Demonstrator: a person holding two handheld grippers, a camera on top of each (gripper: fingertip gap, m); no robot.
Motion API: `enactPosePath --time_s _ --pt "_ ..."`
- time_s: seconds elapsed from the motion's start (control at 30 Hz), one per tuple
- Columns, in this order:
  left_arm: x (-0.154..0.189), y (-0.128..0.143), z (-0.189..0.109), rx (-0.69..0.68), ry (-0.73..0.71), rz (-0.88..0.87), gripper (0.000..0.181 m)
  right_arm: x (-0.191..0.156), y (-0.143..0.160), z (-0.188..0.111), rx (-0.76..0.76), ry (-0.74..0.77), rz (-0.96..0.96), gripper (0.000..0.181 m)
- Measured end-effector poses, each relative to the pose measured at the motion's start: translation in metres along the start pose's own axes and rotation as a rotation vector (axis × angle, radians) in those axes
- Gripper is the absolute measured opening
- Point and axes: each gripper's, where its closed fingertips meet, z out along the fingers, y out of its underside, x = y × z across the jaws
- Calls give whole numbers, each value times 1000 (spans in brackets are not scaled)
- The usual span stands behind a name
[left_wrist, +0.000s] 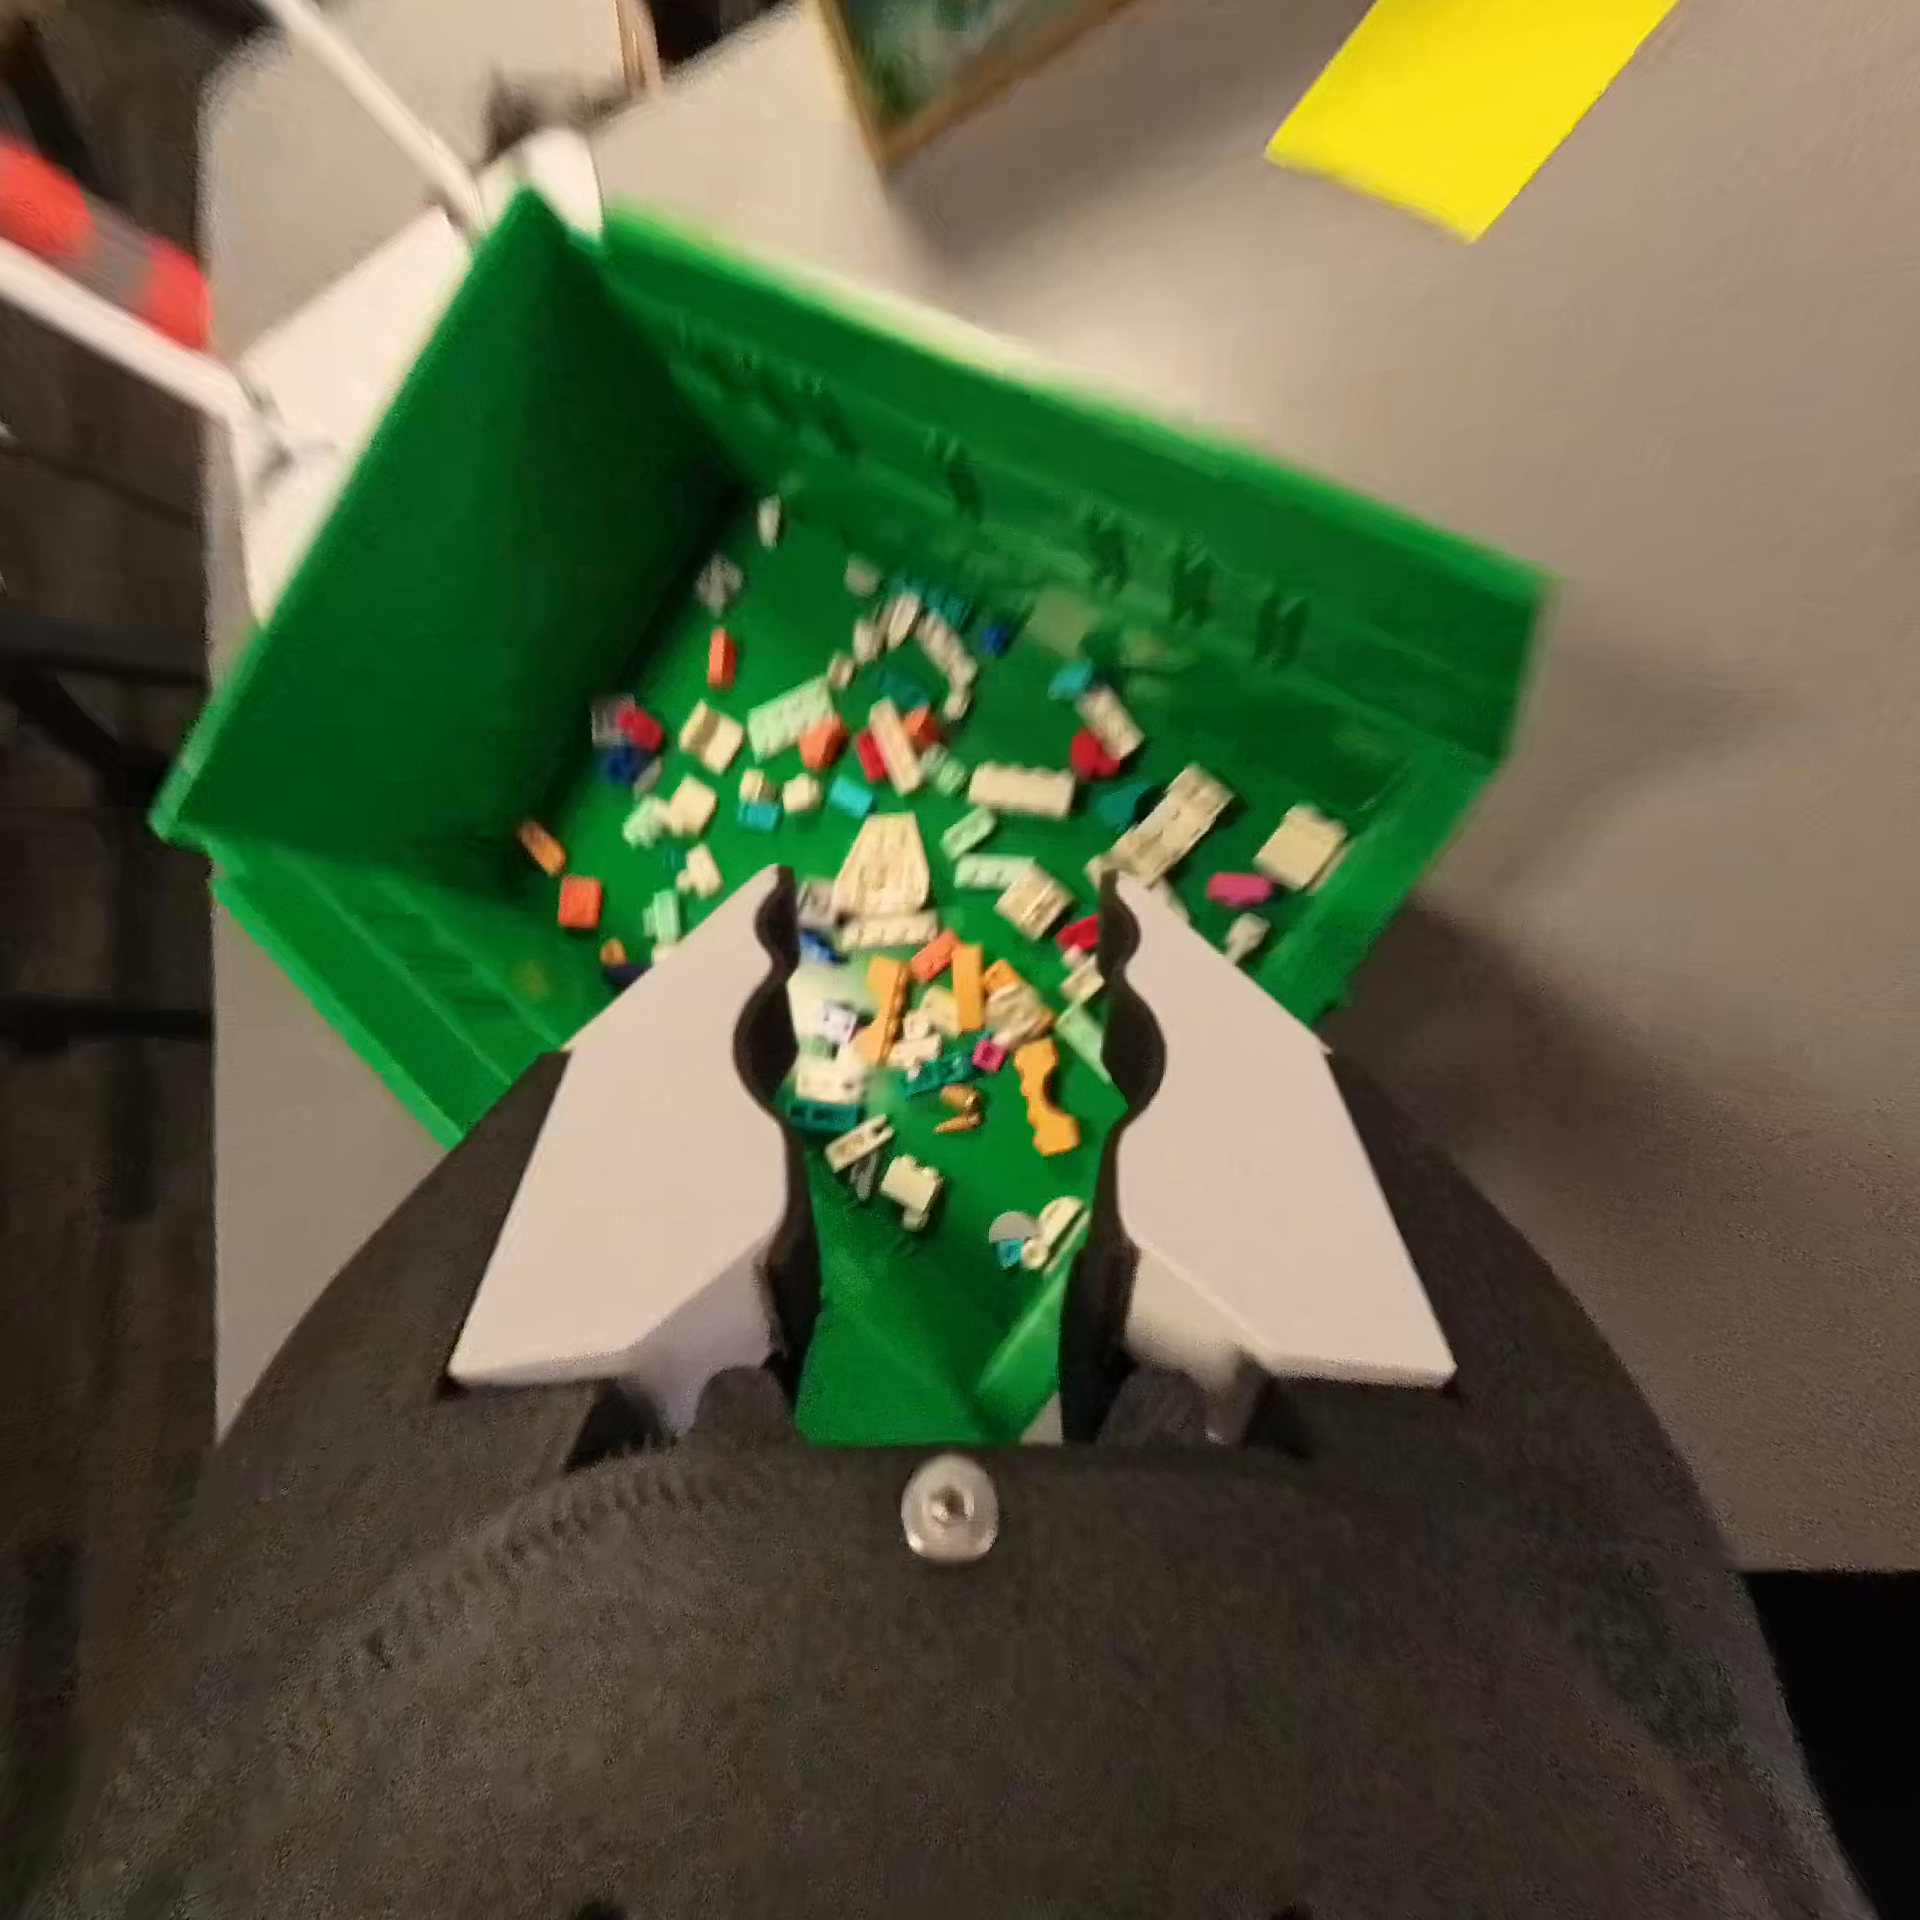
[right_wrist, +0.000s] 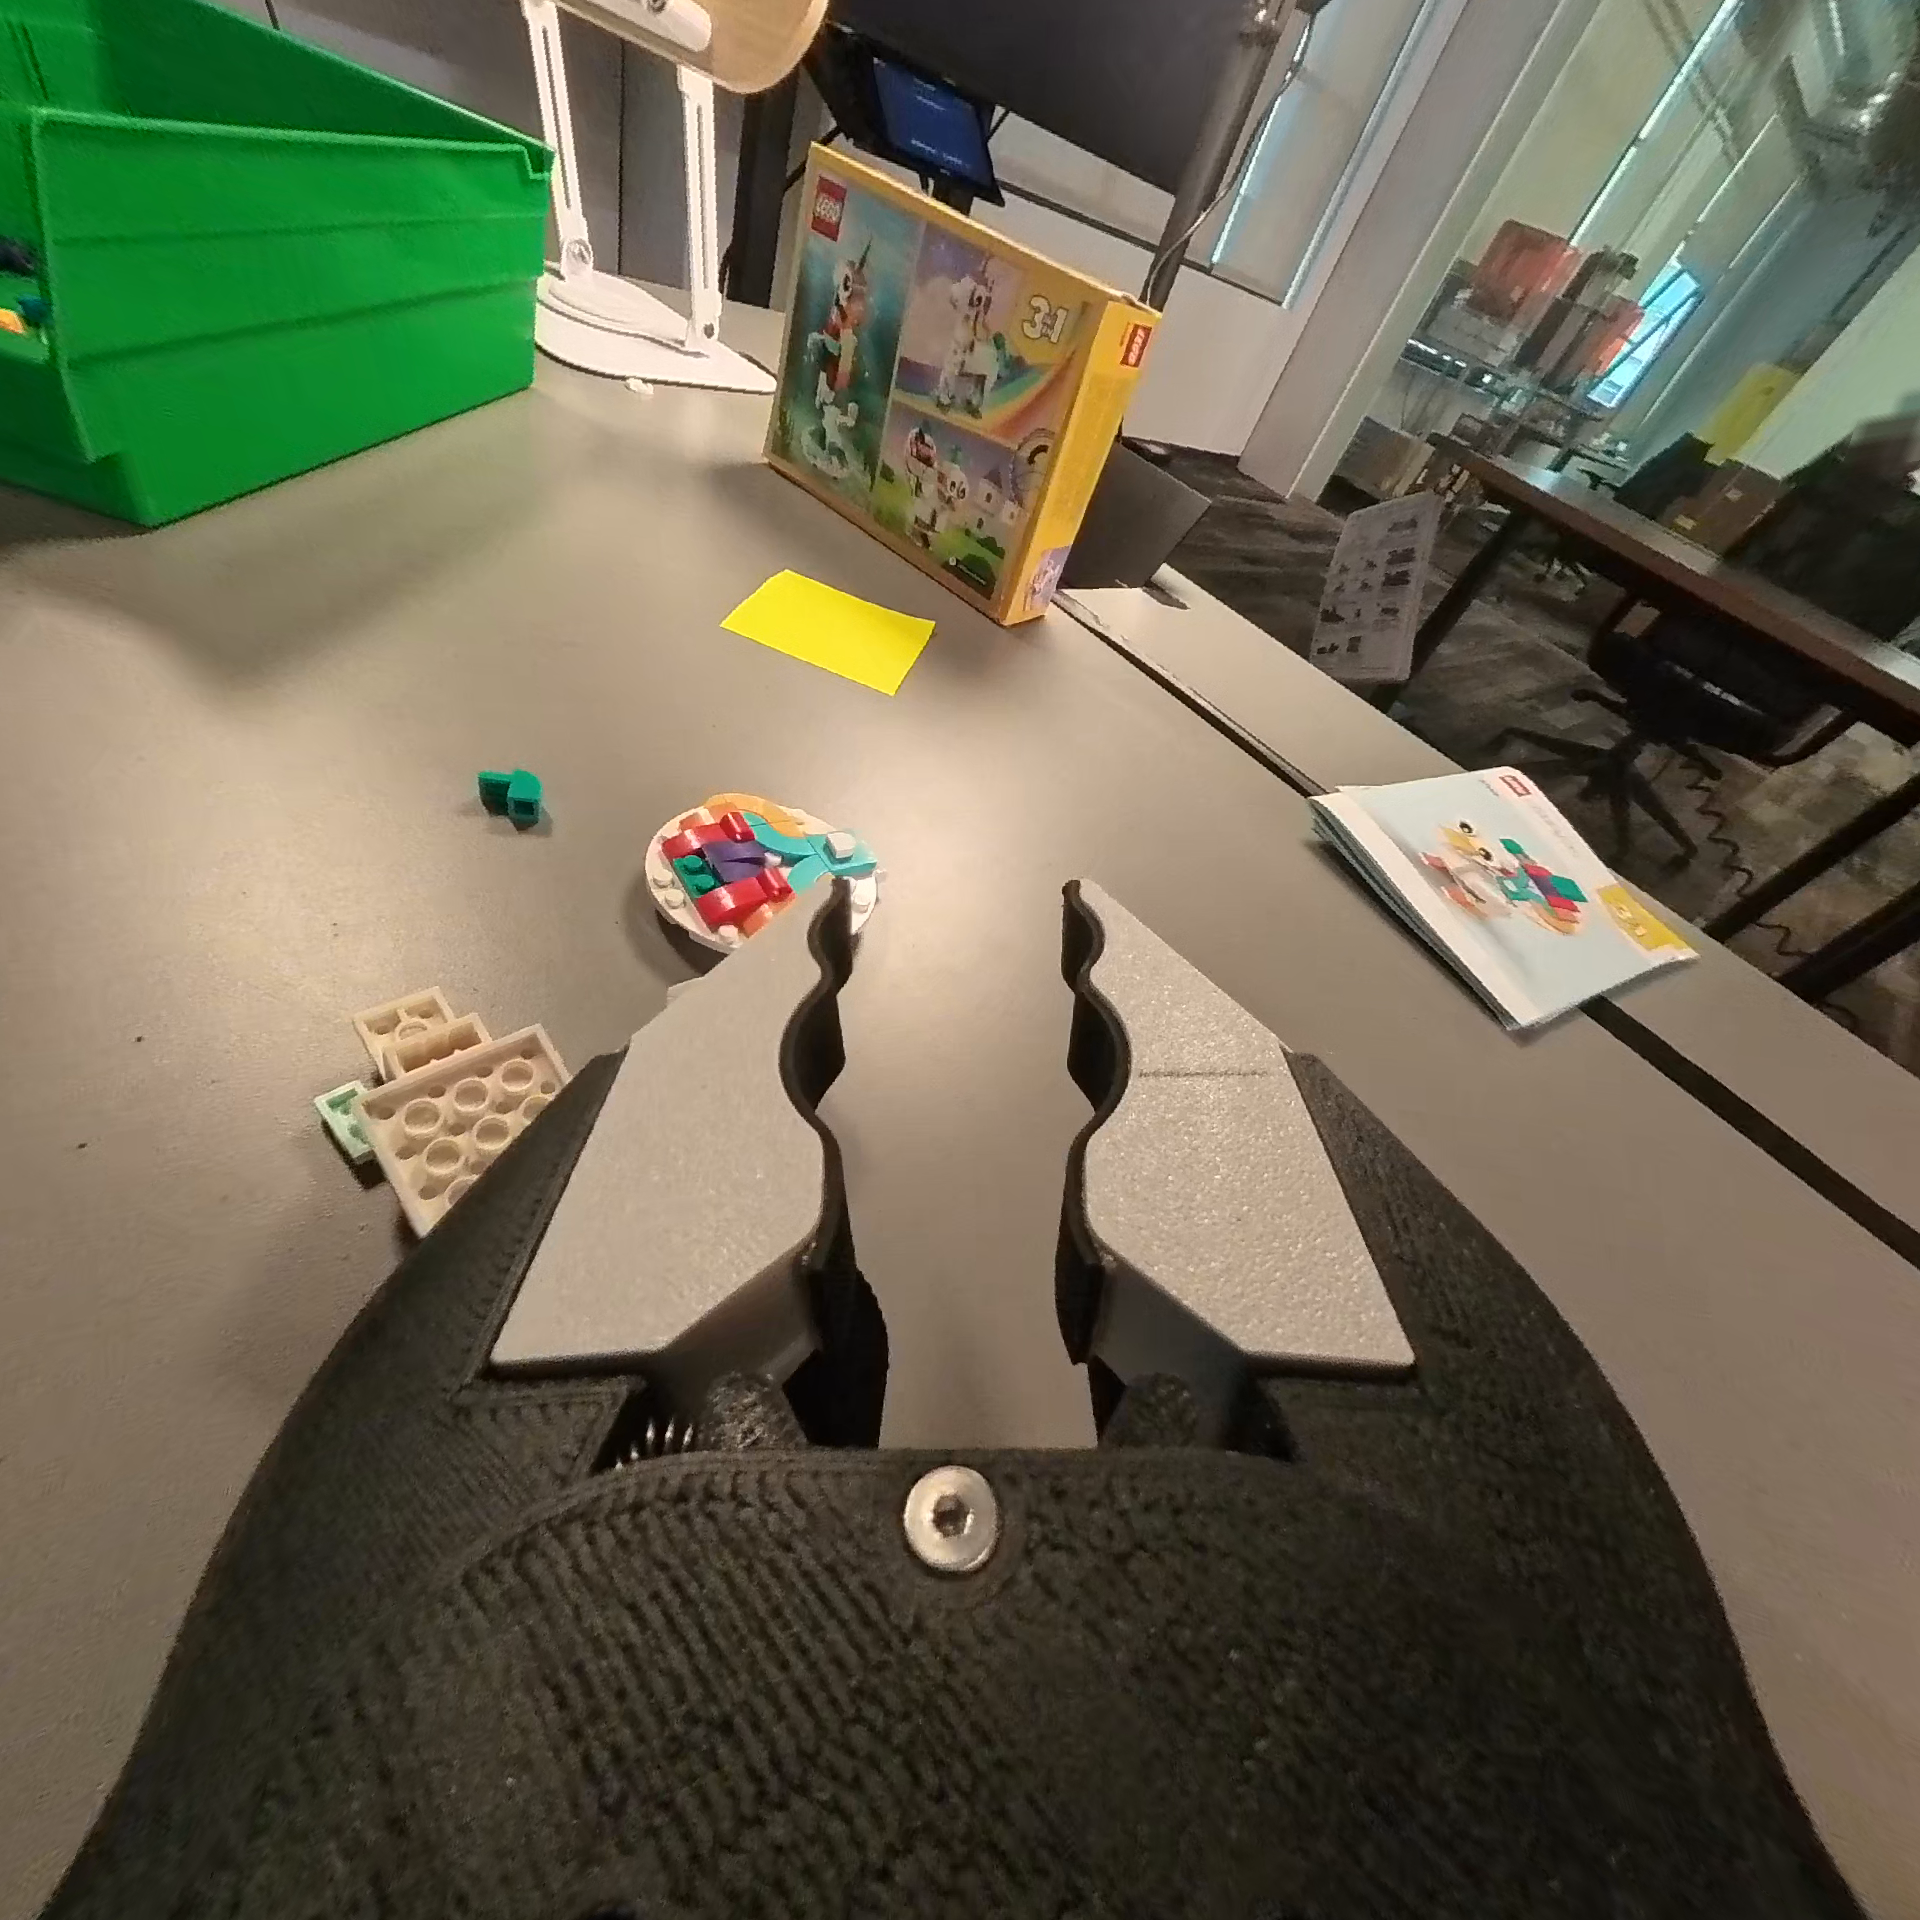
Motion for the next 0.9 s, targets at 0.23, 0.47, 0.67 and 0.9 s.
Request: enactPosePath --time_s 0.23,0.47,0.67,0.9 --pt "208 -76 -43 451 473 235 39 8 -4 2 45 -1 3 31" --pt "256 -68 66 201 561 150 37 26 -11 8 124 -3 27 29" --pt "259 -65 94 155 515 238 24 31 -13 10 145 -20 63 29" --pt "228 -92 16 373 479 202 11 11 -9 14 94 -129 53 42"
